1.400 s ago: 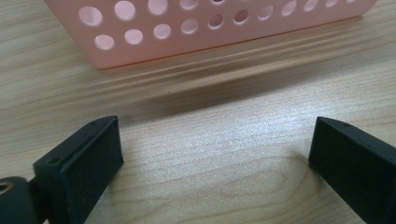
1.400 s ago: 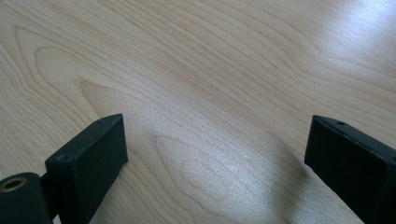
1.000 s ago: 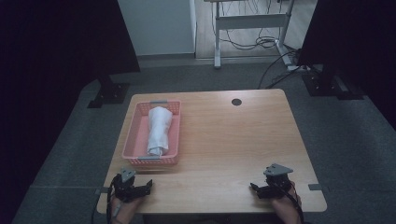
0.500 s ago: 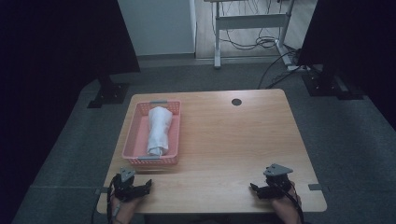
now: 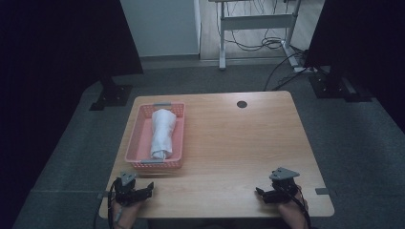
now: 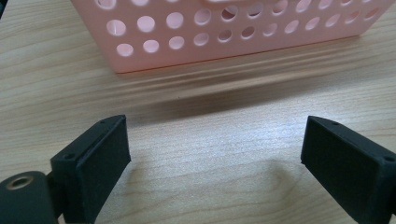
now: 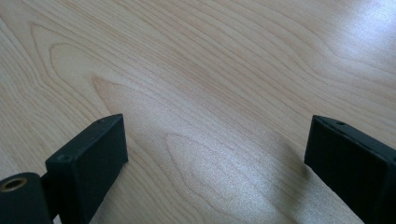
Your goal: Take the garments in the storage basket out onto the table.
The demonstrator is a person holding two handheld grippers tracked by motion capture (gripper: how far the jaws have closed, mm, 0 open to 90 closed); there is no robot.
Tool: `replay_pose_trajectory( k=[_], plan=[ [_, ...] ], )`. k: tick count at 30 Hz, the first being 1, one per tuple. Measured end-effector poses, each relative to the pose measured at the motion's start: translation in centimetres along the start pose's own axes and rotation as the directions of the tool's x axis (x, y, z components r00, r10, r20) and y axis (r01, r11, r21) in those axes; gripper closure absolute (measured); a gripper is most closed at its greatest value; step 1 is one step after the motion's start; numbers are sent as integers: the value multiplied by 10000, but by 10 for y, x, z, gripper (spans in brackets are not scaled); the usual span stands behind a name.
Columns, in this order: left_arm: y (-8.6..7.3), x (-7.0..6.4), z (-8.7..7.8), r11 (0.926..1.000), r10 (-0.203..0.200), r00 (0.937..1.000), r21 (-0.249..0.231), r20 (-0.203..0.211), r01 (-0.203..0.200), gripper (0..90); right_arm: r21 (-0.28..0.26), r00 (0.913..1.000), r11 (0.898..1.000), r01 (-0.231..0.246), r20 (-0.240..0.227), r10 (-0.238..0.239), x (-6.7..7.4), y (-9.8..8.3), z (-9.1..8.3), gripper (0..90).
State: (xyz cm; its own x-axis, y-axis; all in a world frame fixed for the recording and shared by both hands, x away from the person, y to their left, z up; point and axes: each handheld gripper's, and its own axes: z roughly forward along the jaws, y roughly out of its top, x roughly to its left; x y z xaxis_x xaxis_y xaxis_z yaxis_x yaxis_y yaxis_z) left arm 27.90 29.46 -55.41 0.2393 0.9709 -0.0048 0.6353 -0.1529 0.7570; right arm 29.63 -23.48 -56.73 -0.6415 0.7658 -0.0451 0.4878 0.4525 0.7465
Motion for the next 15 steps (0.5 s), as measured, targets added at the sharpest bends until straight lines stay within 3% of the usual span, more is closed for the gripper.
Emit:
replay_pose_trajectory(
  k=[15],
  plan=[
    [5, -6, -13, 10000, -13, 10000, -69, -83, 13, 76, 19, 10000, 10000, -42, -34, 42, 0, 0, 0, 53]
  ],
)
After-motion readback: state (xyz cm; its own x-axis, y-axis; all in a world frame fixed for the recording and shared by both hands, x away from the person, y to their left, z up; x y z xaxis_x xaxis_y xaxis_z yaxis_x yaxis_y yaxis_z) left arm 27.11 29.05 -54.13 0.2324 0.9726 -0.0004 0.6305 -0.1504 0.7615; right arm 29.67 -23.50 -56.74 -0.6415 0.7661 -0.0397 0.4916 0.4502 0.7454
